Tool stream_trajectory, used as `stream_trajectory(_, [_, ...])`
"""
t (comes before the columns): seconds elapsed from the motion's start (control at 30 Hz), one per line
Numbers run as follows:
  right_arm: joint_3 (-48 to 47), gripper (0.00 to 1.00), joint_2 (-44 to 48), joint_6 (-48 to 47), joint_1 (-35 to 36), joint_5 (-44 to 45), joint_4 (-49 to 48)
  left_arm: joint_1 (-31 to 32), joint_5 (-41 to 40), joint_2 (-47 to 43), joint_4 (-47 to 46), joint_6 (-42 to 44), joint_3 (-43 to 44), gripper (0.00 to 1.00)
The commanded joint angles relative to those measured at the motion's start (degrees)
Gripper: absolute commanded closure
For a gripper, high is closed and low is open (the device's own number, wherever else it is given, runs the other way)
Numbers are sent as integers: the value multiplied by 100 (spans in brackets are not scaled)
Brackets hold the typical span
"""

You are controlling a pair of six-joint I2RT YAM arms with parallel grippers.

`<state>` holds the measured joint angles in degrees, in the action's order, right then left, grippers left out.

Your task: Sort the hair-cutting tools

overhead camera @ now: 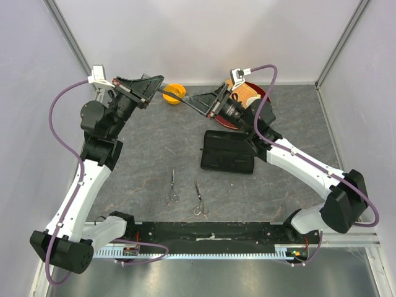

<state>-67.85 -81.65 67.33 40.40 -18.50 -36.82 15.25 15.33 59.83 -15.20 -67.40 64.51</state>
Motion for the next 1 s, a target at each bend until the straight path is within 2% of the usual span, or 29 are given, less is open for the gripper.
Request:
stream_trajectory(0.0, [-79, 68, -62, 201, 29, -119, -344, 14, -118, -147, -334, -195, -61, 98])
stream_trajectory(0.13, [-114, 85, -80, 210, 20, -48, -256, 14, -109, -174, -334, -195, -123, 97])
stream_trajectory(0.2, [-96, 98, -53, 193, 29, 22, -99, 22, -109, -191, -369, -186, -210, 93])
stream_trajectory(0.3, [-140, 100, -9, 96, 12, 118, 226, 14, -215, -288, -404, -186, -394, 72])
stream_trajectory(0.33, [-140, 100, 0, 79, 12, 119, 306, 14, -232, -323, -413, -186, -430, 57])
stream_trajectory(0.4, [-219, 100, 26, -52, -67, 136, 795, 14, -198, -332, -326, -82, -509, 36])
stream_trajectory(0.43, [-245, 100, 52, -123, -102, 119, 964, 14, -180, -323, -230, -29, -510, 21])
stream_trajectory(0.5, [-281, 100, 157, -464, -217, 145, 1638, 5, -40, -288, 68, 312, -414, 12])
stream_trajectory(0.57, [-307, 100, 245, -746, -418, 189, 2150, -4, 75, -236, 674, 621, -308, 9])
stream_trajectory(0.6, [-333, 100, 289, -887, -515, 180, 2727, -4, 188, -209, 868, 970, -255, 9])
stream_trajectory(0.63, [-351, 100, 307, -1210, -620, 163, 2994, -4, 207, -174, 1392, 1148, -237, 9])
stream_trajectory(0.77, [-465, 100, 220, -2230, -1471, -276, 4320, -57, 391, 151, 2441, 1808, -237, 10])
stream_trajectory(0.87, [-605, 100, -122, -3414, -2016, -1242, 5428, -65, 821, 554, 2618, 2072, -456, 12])
stream_trajectory(0.9, [-650, 100, -324, -3646, -2132, -1452, 6066, -57, 1057, 808, 2654, 2177, -500, 13])
stream_trajectory(0.97, [-685, 100, -492, -4208, -2456, -1516, 6562, -57, 1436, 1178, 2689, 2318, -492, 15])
